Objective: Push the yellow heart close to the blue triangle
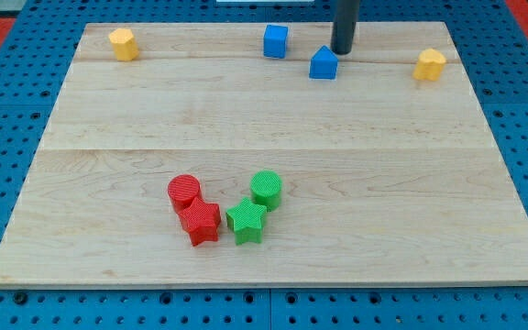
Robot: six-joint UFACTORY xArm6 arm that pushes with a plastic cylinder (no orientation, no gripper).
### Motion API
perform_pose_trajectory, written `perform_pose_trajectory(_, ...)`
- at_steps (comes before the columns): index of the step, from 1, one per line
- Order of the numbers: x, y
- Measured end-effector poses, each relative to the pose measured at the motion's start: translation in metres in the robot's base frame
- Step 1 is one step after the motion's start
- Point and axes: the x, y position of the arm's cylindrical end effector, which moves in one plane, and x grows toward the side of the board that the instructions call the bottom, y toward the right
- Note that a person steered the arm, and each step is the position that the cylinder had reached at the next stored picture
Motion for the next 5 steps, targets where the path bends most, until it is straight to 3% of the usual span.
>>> perform_pose_trajectory(1,-0.025,0.112)
perform_pose_trajectory(2,-0.001,0.179)
perform_pose_trajectory(3,0.055,0.134)
perform_pose_trajectory(5,0.069,-0.038)
